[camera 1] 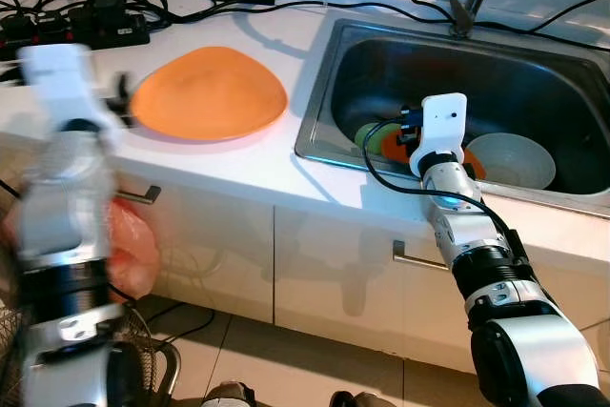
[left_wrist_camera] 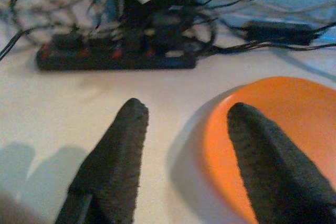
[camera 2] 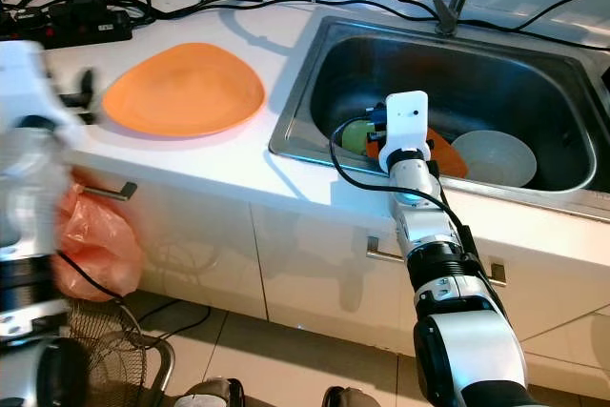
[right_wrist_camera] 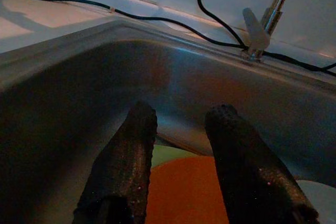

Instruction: Kitchen organization

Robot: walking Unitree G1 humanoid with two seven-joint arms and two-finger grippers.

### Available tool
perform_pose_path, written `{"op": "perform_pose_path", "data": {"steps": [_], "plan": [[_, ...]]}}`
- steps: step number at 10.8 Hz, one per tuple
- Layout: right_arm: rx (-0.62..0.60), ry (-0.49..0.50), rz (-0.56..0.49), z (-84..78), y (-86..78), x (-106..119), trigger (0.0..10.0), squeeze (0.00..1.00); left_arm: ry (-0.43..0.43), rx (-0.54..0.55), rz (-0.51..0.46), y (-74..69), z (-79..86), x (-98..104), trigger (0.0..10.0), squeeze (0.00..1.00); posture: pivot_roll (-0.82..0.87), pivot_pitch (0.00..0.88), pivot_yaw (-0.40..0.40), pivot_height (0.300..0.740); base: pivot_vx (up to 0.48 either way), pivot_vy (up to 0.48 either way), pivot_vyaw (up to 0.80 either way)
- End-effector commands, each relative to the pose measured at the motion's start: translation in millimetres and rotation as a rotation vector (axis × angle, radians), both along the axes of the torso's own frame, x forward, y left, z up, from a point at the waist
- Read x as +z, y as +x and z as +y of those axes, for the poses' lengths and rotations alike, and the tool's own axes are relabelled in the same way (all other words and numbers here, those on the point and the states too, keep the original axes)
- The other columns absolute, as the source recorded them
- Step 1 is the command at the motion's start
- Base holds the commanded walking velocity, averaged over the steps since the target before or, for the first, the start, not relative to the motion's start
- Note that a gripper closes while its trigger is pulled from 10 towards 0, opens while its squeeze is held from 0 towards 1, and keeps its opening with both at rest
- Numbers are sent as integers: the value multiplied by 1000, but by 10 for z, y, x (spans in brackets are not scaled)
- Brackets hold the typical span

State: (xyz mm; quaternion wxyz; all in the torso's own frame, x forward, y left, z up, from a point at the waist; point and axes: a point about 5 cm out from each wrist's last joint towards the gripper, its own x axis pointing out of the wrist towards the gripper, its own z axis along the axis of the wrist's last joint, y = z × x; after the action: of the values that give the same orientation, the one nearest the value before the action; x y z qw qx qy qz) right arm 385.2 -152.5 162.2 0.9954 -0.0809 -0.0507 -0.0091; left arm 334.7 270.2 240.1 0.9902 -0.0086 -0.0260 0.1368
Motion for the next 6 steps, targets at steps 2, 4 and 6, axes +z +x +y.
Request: {"op": "perform_pose_path", "data": {"steps": [2,4,6], "plan": [[-6,11,11,-38,-22,-52,10000,0,-83,12,70,-16,127,-89,10000,0,102,108,-42,740,0,0,0],[-13,9,11,-64,-26,-52,10000,0,-237,-70,132,-2,101,-152,10000,0,102,108,-42,740,0,0,0],[-9,8,10,-53,-27,-53,10000,0,-345,-207,175,54,-68,-196,10000,0,95,105,-37,740,0,0,0]]}}
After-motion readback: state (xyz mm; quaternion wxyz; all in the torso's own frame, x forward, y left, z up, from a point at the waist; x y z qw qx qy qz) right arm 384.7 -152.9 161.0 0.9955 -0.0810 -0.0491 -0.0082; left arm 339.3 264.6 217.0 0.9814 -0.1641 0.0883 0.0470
